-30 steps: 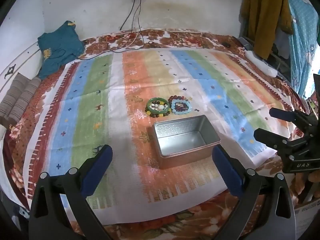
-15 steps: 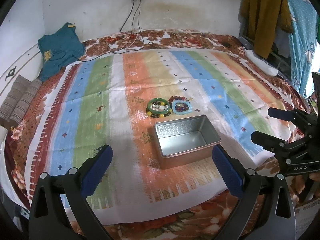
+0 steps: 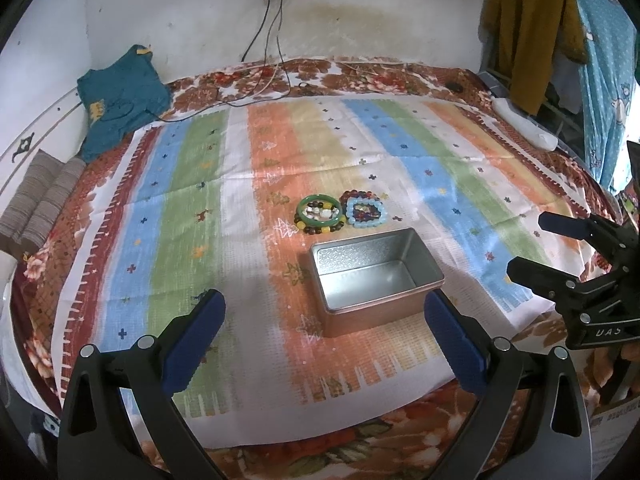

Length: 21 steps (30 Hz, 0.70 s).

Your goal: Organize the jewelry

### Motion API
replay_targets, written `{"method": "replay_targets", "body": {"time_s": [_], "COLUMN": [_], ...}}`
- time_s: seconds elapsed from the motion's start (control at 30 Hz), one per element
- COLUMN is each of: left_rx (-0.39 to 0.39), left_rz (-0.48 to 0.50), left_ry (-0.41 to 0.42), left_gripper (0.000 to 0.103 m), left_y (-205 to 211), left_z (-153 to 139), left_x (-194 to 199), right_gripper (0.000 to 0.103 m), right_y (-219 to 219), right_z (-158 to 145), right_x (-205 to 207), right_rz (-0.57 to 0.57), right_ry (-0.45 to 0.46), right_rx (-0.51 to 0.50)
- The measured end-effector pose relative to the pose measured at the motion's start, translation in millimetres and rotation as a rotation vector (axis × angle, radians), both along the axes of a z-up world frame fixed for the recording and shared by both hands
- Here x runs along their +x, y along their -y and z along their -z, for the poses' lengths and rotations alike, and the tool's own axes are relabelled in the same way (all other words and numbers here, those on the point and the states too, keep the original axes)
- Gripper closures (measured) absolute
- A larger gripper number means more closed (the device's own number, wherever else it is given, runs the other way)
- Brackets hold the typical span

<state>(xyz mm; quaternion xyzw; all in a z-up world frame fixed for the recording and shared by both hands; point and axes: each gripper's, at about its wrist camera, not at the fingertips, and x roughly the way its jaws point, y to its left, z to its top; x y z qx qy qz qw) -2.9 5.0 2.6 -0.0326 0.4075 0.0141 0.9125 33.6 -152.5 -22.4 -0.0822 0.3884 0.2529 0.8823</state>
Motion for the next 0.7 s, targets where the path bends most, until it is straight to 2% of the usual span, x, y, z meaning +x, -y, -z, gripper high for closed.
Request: {"method": "replay_targets", "body": {"time_s": [0.7], "left_rx": [-0.007], "left_rz": [-0.009], "left_ry": [0.001], "left_gripper": [0.005], "left_y": [2.9], "left_z": [-1.5], "left_x": [-0.4], "right_gripper": [0.004], "right_y": [0.9], "right_z": [-0.3], "right_x": [1.2], "right_rz": [0.008], "right_ry": [-0.006], "right_rx": [0.009]}}
